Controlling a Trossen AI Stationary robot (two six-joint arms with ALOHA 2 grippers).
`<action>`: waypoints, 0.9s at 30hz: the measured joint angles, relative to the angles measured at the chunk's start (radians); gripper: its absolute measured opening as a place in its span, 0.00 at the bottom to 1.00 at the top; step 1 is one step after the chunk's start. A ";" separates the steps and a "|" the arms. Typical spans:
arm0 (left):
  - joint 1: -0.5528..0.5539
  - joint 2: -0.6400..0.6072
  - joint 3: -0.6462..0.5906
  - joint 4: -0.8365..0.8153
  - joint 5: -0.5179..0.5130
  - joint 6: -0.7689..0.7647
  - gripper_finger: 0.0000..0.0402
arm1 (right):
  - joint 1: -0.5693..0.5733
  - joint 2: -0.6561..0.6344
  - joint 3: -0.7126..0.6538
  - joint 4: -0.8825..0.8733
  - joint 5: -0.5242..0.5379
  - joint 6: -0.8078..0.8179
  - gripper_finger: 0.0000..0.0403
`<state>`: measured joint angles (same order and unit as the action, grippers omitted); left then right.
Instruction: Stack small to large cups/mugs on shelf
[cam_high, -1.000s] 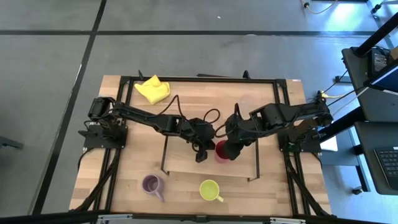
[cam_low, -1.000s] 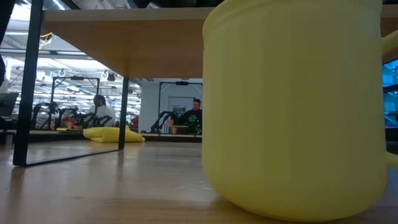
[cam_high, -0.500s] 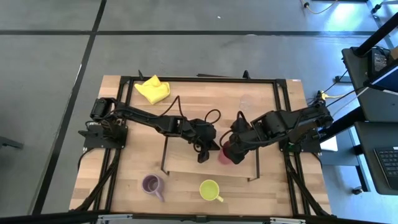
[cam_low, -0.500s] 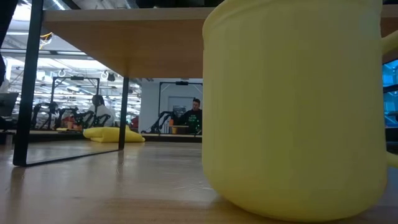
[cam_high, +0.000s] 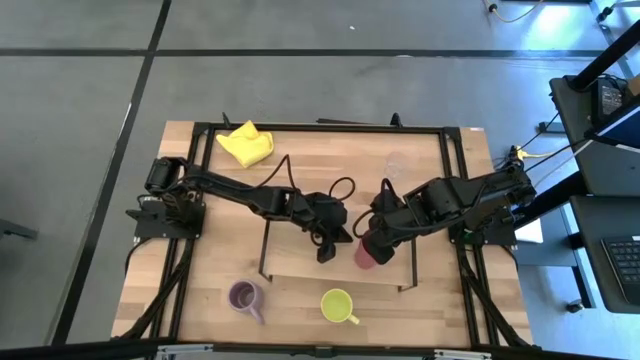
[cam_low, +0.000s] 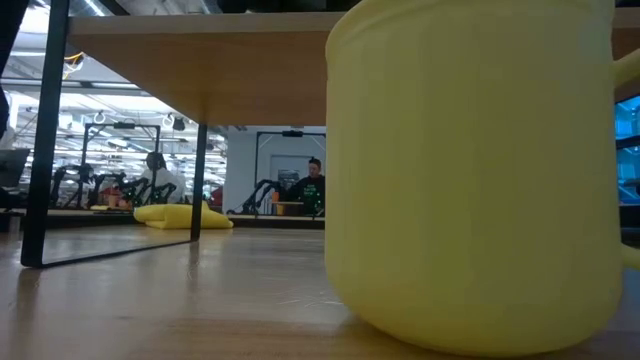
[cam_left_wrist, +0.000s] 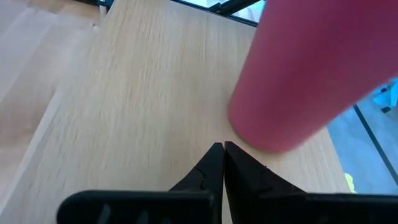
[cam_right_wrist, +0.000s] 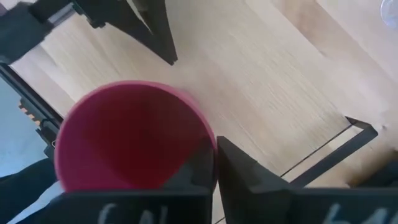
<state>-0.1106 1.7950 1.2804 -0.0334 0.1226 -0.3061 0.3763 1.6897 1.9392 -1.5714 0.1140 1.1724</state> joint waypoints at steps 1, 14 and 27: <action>-0.002 0.000 0.000 0.000 0.000 0.000 0.01 | 0.000 0.000 0.000 0.000 0.000 -0.001 0.02; -0.004 0.000 0.000 -0.033 0.001 0.001 0.01 | 0.027 -0.009 0.000 0.000 0.075 -0.024 0.02; -0.004 -0.002 0.002 -0.088 0.083 0.002 0.01 | -0.002 -0.154 -0.006 0.003 0.029 -0.119 0.02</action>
<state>-0.1143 1.7927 1.2819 -0.1211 0.2055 -0.3040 0.3740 1.5360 1.9330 -1.5680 0.1426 1.0531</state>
